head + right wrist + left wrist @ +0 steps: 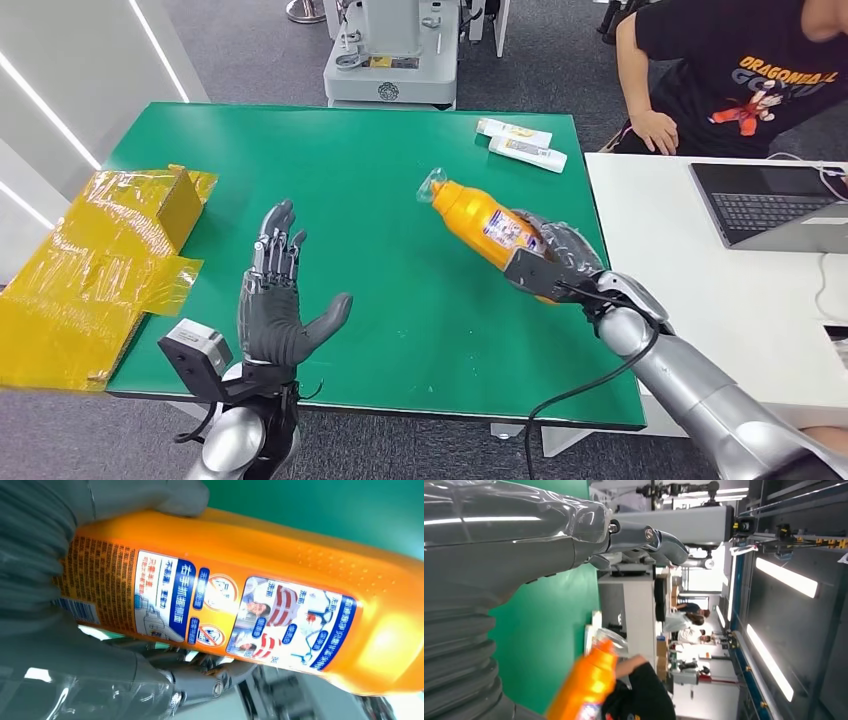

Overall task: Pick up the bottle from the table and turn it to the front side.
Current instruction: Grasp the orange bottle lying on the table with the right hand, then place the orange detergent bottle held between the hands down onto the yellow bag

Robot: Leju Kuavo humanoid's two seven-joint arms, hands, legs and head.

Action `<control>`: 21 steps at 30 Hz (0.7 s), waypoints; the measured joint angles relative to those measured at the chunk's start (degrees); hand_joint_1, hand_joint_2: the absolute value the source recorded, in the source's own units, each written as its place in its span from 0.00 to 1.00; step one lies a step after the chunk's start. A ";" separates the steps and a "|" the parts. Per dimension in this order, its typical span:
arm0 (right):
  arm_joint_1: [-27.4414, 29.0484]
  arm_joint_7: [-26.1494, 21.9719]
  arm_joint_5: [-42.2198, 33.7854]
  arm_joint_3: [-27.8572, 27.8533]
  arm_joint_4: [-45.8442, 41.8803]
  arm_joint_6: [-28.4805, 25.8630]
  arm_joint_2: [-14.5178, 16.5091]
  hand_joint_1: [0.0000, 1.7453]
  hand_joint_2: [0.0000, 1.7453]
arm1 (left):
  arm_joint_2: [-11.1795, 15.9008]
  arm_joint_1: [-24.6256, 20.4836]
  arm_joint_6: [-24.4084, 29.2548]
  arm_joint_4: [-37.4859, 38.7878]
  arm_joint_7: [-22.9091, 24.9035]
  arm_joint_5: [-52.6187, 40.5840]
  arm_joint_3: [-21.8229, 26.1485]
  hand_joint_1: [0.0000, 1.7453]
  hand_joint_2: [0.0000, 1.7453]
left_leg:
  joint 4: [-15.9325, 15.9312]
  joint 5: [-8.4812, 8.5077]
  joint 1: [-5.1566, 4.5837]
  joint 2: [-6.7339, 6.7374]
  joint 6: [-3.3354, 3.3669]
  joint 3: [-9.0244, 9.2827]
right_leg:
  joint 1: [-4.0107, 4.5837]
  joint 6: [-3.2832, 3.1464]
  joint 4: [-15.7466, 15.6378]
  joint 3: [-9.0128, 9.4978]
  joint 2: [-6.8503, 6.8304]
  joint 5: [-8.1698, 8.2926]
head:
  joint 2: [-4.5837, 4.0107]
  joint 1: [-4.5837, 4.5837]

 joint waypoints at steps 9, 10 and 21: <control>4.20 -6.01 0.66 -7.96 -5.61 -10.45 1.93 1.00 1.00 | 2.23 -4.34 -4.27 3.43 1.97 -2.53 1.24 0.00 1.00 | -0.01 0.00 0.00 0.01 0.00 0.01 | 0.00 0.00 0.02 0.00 0.03 0.00 | 0.00 0.00; 4.48 -6.42 0.65 -8.35 -5.99 -10.46 2.27 1.00 1.00 | 2.40 -4.79 -4.63 3.80 2.23 -2.72 1.24 0.00 1.00 | -0.01 0.00 0.00 0.01 0.00 0.01 | 0.00 0.00 0.03 0.00 0.03 0.00 | 0.00 -0.01; 5.00 -10.85 1.14 -8.39 -8.29 -7.76 7.47 1.00 1.00 | 2.62 -9.95 -8.99 6.91 3.84 -3.15 1.24 0.00 1.00 | -0.01 0.01 0.02 0.01 -0.01 0.01 | 0.01 0.00 0.04 0.00 0.03 0.00 | 0.01 -0.01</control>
